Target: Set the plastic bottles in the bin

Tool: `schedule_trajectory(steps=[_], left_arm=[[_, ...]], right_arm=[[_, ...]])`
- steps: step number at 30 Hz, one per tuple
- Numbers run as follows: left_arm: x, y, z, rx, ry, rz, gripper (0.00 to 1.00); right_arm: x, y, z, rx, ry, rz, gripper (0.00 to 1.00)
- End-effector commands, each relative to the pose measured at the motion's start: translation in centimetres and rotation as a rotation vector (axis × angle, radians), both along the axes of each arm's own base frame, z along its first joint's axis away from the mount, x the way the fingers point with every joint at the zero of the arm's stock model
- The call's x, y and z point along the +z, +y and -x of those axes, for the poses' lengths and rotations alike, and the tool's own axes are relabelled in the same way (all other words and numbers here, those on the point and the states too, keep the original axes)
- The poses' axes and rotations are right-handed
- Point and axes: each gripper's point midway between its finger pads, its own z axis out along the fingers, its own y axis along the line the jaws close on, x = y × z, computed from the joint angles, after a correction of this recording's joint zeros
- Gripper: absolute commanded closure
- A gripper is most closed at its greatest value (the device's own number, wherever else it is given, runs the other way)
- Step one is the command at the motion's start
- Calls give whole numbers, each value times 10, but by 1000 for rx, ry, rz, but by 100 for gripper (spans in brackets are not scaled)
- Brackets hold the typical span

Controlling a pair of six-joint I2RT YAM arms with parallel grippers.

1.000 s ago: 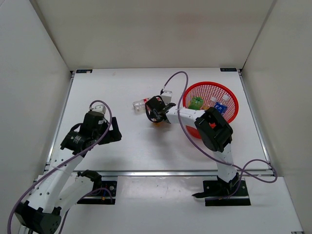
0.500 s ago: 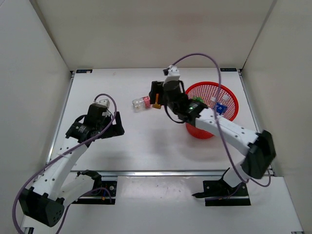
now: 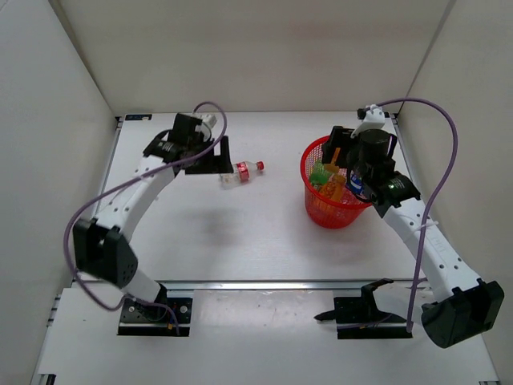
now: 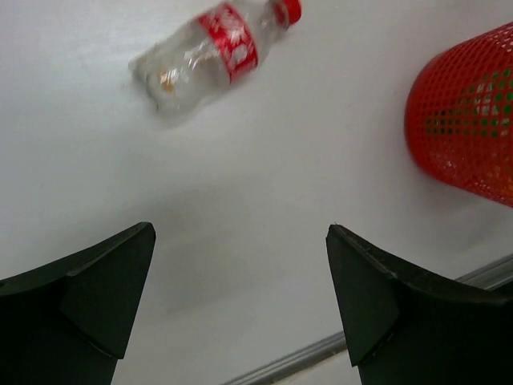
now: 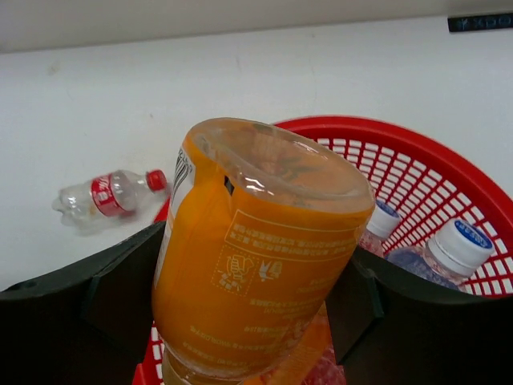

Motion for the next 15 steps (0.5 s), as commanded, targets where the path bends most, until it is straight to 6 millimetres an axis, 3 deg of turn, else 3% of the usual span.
schedule_trajectory(steps=[1,2,3,5,6,8,11,15], left_arm=[[8,-26,-39,-166,-49,-16,2],[4,-34,-49,-206,-37,-29,1],[13,-39,-59,-228,-64,-32,2],[-10,-49,-75,-294,-16,-73,2],[-2,-52,-82,-315,-36,-76,1],[-31,-51,-94,-322,31,-130,1],[-53,-56,-100,-360,78,-101,1],[-75,-67,-95,-451,89,-117,1]], right_arm=[[-19,-7,3,29,68,31,55],[-22,-17,3,8,78,34,48],[-25,-22,2,11,87,35,45],[-23,-35,0,-8,85,26,23],[-22,-40,0,-14,90,30,13],[-20,-48,-1,-34,103,40,3],[-30,-56,0,-65,138,37,0],[-12,-71,8,-72,119,-26,1]])
